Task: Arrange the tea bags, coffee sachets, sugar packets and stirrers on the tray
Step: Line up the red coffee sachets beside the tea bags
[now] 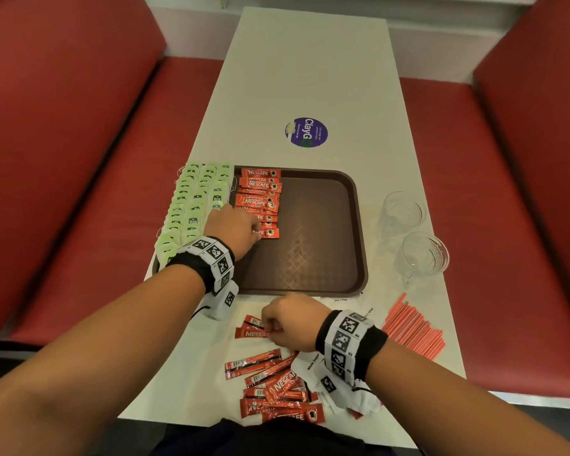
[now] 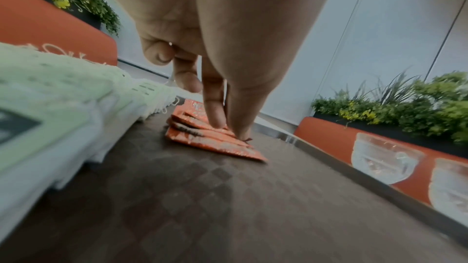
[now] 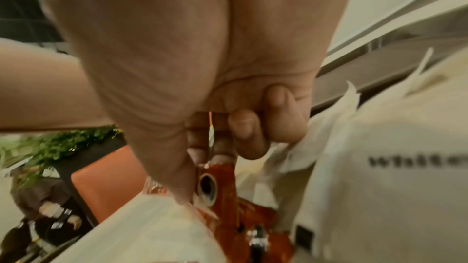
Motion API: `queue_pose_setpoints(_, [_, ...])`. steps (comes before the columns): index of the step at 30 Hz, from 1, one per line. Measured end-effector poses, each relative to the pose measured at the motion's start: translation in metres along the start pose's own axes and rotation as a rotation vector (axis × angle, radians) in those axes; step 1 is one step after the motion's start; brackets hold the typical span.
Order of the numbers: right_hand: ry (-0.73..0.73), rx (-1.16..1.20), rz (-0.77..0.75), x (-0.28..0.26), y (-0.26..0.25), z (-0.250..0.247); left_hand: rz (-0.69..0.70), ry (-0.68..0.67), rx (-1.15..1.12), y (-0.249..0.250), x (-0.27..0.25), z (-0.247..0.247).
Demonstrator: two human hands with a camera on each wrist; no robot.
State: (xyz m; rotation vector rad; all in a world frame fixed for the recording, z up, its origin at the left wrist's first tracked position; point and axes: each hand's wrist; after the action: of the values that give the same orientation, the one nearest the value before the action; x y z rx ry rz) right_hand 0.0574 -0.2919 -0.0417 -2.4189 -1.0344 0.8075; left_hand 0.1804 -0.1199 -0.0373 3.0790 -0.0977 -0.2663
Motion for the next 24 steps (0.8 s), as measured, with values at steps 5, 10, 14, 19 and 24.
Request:
queue_pose_setpoints(5, [0.119, 0.132, 0.045, -0.015, 0.000, -0.013, 0.128, 0.003, -0.092, -0.003, -0.038, -0.011])
queue_pose_setpoints(10, [0.275, 0.266, 0.110, -0.030, 0.008, -0.021, 0.298, -0.163, -0.082, -0.010, -0.080, 0.003])
queue_pose_setpoints(14, [0.303, 0.394, 0.176, -0.040, 0.014, -0.023, 0.414, -0.267, -0.008, -0.008, -0.106, 0.018])
queue_pose_setpoints(19, [0.315, 0.384, 0.199, -0.044, 0.017, -0.017, 0.483, -0.326, 0.073, -0.006, -0.123, 0.031])
queue_pose_setpoints(24, [0.259, 0.396, 0.209, -0.044, 0.017, -0.013, 0.410, -0.319, 0.099, -0.004, -0.123, 0.030])
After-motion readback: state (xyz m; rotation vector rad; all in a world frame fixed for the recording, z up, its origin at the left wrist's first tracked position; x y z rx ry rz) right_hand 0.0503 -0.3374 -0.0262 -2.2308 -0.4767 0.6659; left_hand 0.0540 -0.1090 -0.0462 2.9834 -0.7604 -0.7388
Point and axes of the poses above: each hand's wrist, its own x-axis towards the middle knuckle, its own z-axis out of the palm, y = z × x, and after that the axes turned 6 degrees about -z, right-handed
